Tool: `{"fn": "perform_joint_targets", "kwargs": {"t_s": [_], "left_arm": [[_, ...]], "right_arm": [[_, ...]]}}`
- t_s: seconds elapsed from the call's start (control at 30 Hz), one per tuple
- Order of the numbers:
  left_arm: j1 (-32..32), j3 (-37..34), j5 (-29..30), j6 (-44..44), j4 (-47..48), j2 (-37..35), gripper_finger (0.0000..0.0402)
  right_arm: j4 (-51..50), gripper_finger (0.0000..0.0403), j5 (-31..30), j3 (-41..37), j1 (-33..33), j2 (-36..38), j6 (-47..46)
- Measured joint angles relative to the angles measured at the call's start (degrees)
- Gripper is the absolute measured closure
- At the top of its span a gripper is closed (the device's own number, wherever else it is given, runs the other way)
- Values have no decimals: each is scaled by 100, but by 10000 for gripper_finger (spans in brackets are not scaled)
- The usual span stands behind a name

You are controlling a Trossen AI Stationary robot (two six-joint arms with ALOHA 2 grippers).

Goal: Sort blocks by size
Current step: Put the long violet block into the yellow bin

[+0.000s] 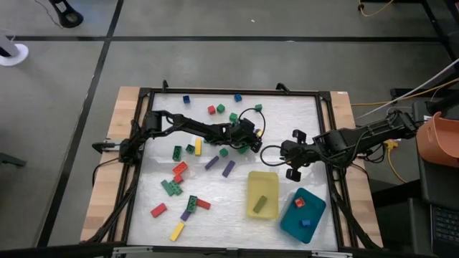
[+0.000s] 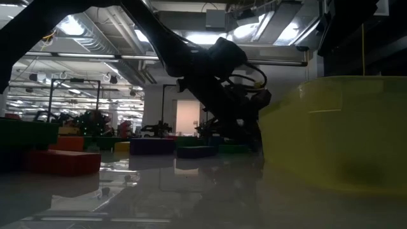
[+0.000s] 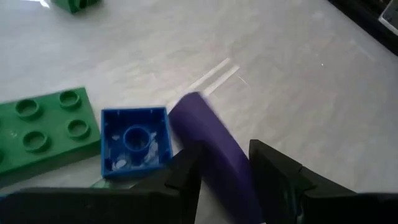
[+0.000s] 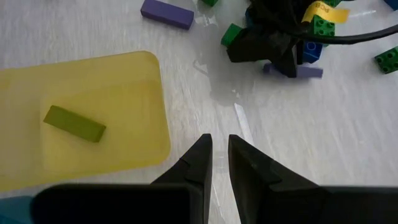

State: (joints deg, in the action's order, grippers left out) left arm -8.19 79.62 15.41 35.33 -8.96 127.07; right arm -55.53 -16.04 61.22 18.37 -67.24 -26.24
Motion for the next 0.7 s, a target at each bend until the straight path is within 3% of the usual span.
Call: {"fn": "perform_joint_targets", "kwargs": {"t_s": [0.57, 0.7], "left_arm": [[-30, -7, -128, -1116, 401, 42, 282], [-32, -14, -128, -1285, 356, 42, 312]], "right_arm": [[-5, 349, -1, -1, 0, 0, 0], [-7, 349, -1, -1, 0, 0, -1]]}}
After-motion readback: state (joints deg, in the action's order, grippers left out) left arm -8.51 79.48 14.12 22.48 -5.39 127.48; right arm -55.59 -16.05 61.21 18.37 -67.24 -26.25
